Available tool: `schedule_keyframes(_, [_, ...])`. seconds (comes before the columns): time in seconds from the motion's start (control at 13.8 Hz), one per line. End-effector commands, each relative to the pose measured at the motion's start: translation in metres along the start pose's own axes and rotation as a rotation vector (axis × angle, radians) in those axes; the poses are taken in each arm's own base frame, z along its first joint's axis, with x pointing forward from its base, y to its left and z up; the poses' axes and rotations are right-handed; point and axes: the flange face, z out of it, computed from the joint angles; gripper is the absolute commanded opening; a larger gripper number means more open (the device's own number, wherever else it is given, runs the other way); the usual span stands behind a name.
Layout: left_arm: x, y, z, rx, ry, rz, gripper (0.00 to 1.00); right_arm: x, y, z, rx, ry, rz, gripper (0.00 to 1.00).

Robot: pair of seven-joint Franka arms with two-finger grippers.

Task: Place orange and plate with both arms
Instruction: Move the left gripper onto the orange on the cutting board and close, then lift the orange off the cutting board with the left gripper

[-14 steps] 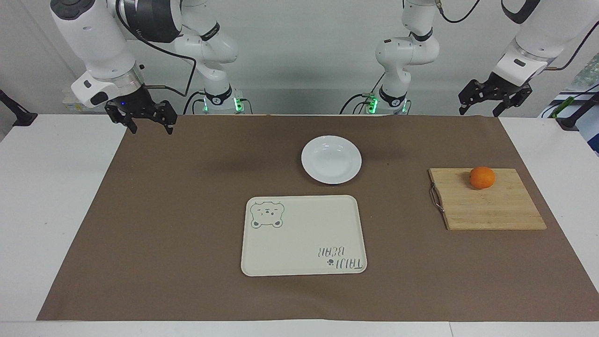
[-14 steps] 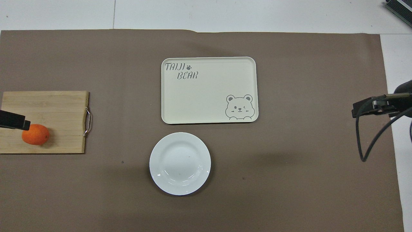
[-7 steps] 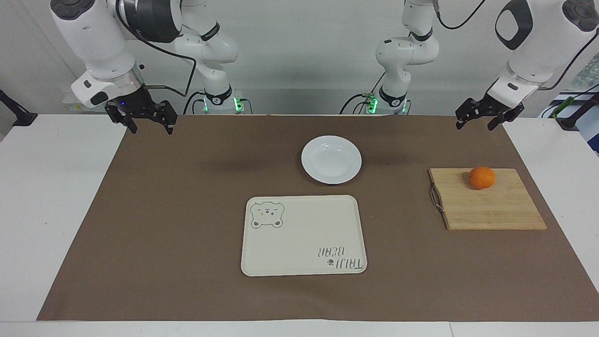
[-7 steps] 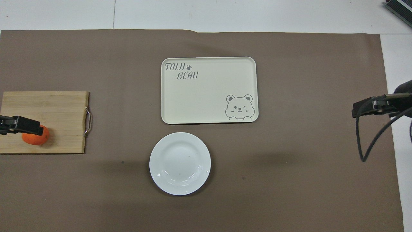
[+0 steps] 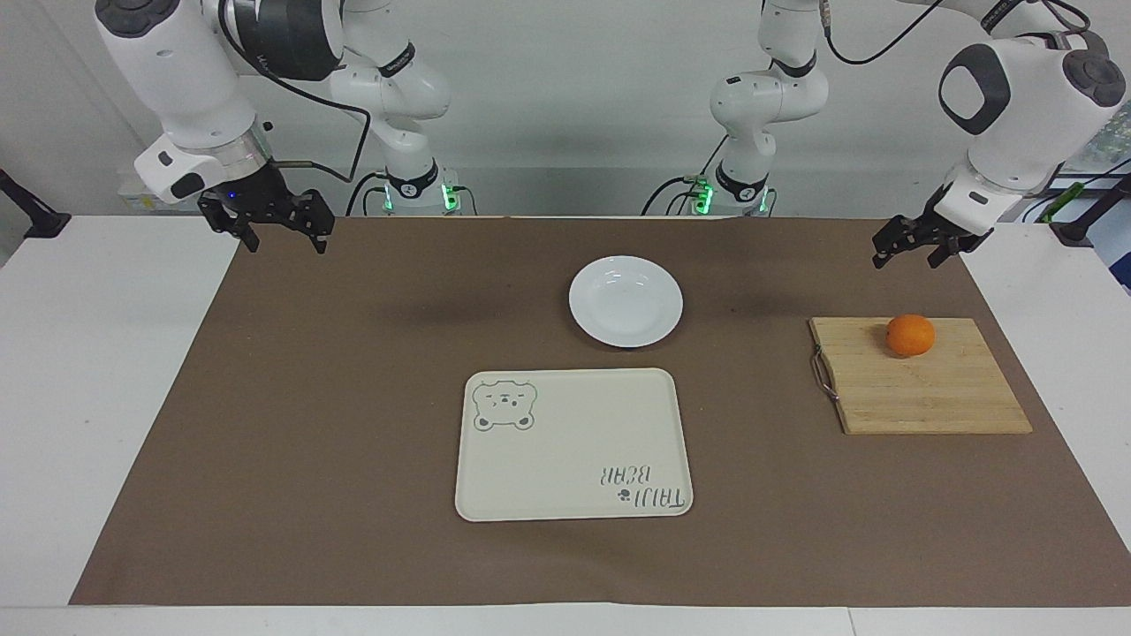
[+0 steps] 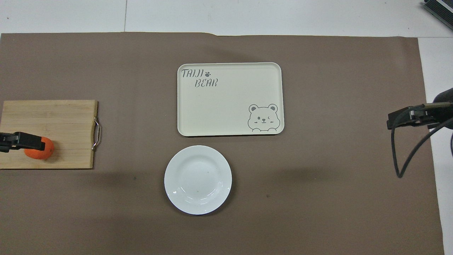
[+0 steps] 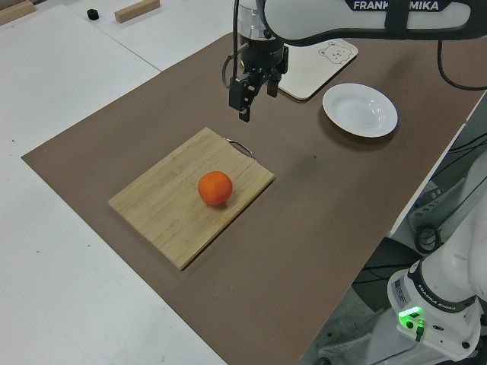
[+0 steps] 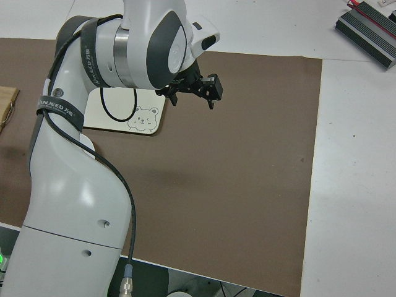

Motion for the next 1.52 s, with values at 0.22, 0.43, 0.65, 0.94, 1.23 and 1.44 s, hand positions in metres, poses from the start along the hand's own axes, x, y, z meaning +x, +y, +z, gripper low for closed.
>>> schedule_keyframes(0.22, [-0.003,-0.046,0.049,0.020,0.054,-0.021,1.00,0.000,0.001,-0.002,0.025,-0.005,0.007,1.00])
schedule_keyframes(0.43, [0.004,-0.067,0.075,0.028,0.083,-0.046,1.00,0.000,0.001,-0.002,0.025,-0.003,0.007,1.00])
schedule_keyframes(0.65, [0.019,-0.078,0.101,0.035,0.100,-0.041,1.00,0.000,0.001,-0.002,0.025,-0.003,0.007,1.00])
schedule_keyframes(0.94, [0.028,-0.083,0.116,0.041,0.122,-0.035,1.00,0.000,0.001,-0.002,0.025,-0.003,0.007,1.00])
schedule_keyframes(1.23, [0.037,-0.091,0.132,0.054,0.147,0.028,1.00,0.000,0.000,-0.002,0.025,-0.003,0.005,1.00])
schedule_keyframes(1.44, [0.038,-0.093,0.136,0.054,0.149,0.027,1.00,0.000,0.001,-0.002,0.025,-0.003,0.007,1.00])
